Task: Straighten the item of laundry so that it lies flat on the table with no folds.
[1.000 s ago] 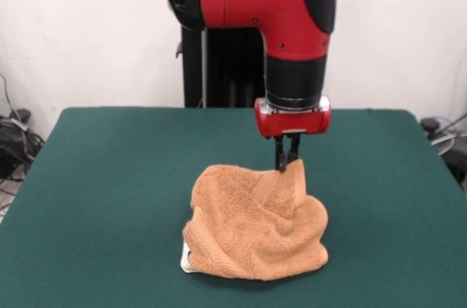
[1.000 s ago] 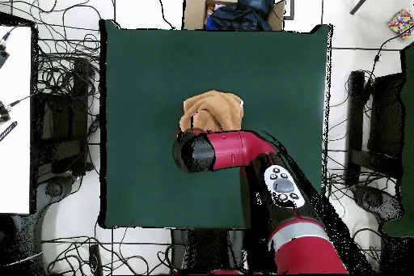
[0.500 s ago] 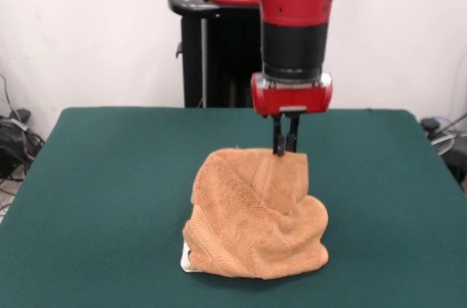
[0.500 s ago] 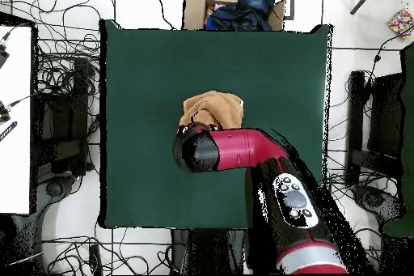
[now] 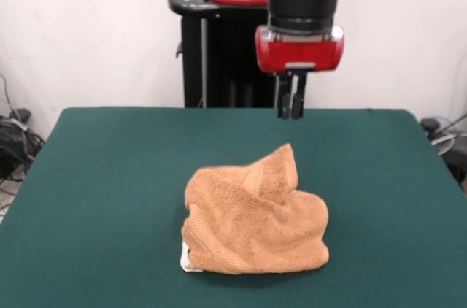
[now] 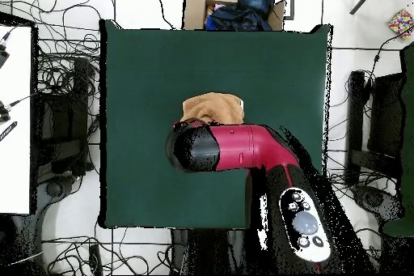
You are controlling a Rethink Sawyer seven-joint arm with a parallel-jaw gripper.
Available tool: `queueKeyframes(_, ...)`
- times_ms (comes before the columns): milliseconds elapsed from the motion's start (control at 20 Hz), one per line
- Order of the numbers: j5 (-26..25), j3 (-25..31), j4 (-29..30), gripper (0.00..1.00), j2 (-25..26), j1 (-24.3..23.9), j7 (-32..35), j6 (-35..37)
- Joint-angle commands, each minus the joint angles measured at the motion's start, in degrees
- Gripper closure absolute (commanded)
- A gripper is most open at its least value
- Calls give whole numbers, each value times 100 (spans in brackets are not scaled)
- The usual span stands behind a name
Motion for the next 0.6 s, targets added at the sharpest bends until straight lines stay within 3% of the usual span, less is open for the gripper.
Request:
queueKeyframes(50, 460, 540, 354, 100, -648, -118, -245, 901)
queueKeyframes(350, 1170, 493, 478, 100, -1938, -14, -391, 2153)
queueKeyframes(600, 956, 496, 358, 100, -1503, 43, -286, 1699)
